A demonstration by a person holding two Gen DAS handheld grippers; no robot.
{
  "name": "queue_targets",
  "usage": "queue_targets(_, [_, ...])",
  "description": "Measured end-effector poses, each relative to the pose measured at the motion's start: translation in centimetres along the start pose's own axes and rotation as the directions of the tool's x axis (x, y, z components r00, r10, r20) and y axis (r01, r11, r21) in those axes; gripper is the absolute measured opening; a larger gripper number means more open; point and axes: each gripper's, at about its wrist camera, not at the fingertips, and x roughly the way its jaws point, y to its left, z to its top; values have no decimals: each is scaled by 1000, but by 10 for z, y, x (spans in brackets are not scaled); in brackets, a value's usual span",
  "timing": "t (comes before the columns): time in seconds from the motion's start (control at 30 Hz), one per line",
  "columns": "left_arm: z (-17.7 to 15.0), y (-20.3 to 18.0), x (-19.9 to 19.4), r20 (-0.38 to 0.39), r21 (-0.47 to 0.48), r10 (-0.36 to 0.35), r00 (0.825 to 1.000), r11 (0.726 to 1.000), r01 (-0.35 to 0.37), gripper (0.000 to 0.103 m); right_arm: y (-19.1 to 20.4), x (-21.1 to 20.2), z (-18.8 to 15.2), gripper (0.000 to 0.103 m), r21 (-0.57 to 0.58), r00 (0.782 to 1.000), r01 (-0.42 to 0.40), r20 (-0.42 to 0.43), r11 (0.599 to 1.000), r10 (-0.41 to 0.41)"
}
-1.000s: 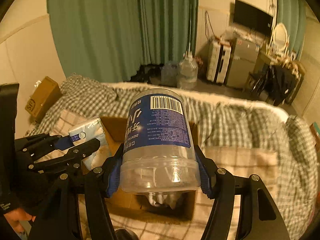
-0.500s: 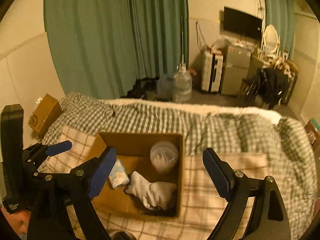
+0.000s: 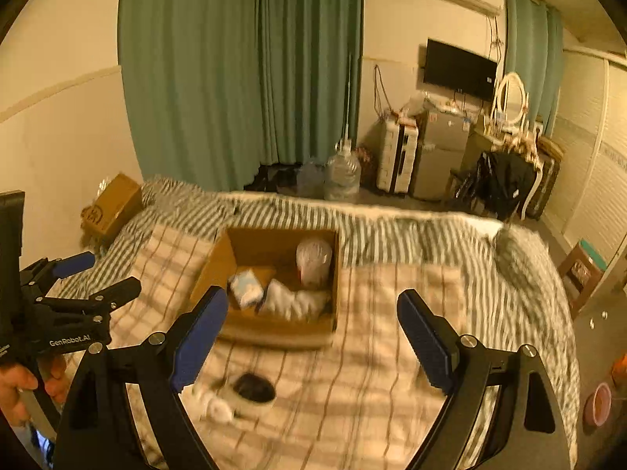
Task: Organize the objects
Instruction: 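Grasp the lace-edged white cloth with the left gripper, then grasp the white figurine with the right gripper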
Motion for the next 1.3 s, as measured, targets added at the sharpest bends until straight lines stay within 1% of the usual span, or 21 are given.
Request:
queue_targets(0.07, [-22,2,9,-32,-6,13,999,1000,-13,99,3,9,-20,88,14,999,-1,-38,1000,2])
queue_targets(0.13, [-44,4,26,-85,-18,9,996,1000,-11,99,7,25,-41,88,17,996,1,-87,1000,0])
queue_targets(0.27, [-81,2,59,-186,-27,6,983,1000,-12,99,16,59,-77,88,7,984,3,-178,1000,-1])
queue_targets(0.33, [-96,0,77,-253,-35,-14,967,999,5,99,18,74,-90,88,5,976,-5,-217,1000,6])
queue_targets(0.37, [-104,-1,88,-295,-41,-27,955,999,15,99,19,79,-96,88,9,973,-10,-231,1000,12])
queue_targets(0.47, [-115,-1,105,-353,-53,-45,935,998,28,99,19,95,-110,88,19,964,-21,-265,1000,26])
queue_targets(0.53, [-120,-4,114,-389,-55,-78,918,997,61,98,19,103,-115,88,23,959,-27,-281,999,33])
queue_targets(0.57, [-123,-6,117,-402,-54,-88,911,996,73,95,18,107,-117,88,26,956,-28,-290,999,34])
queue_targets(0.6, [-125,-7,119,-413,-53,-100,905,995,85,85,17,110,-119,88,31,954,-28,-298,999,36])
queue_targets(0.63, [-127,-8,120,-419,-59,-119,900,993,104,78,17,112,-119,88,34,952,-31,-303,999,39])
queue_targets(0.67, [-128,-9,120,-417,-66,-142,898,990,125,67,17,114,-120,88,38,951,-34,-308,999,44])
queue_targets(0.7, [-127,-8,118,-413,-69,-157,897,988,141,53,16,115,-121,88,40,949,-36,-312,999,47])
queue_targets(0.73, [-127,-9,115,-404,-68,-168,899,986,154,44,17,117,-122,88,38,947,-39,-316,998,50])
queue_targets(0.77, [-126,-9,113,-396,-63,-168,903,986,156,31,18,118,-123,88,35,945,-42,-322,999,51])
queue_targets(0.8, [-124,-9,109,-385,-55,-155,910,988,145,24,20,119,-124,88,30,944,-42,-326,999,50])
queue_targets(0.83, [-122,-7,106,-376,-56,-151,914,988,141,20,21,119,-124,88,23,943,-43,-328,999,48])
queue_targets(0.87, [-121,-5,103,-365,-64,-159,917,987,146,18,24,119,-125,88,14,943,-45,-330,999,47])
queue_targets(0.93, [-115,0,95,-337,-79,-170,926,985,152,18,29,118,-125,88,-1,942,-58,-332,998,54])
queue_targets(1.03, [-106,8,82,-294,-80,-158,943,987,141,17,40,117,-124,88,-29,940,-70,-337,997,56])
queue_targets(1.13, [-97,16,71,-259,-63,-126,958,992,113,17,53,116,-125,88,-55,935,-90,-349,994,65])
queue_targets(1.3, [-92,36,67,-243,-54,-63,968,997,51,17,81,123,-126,88,-84,916,-128,-392,988,85])
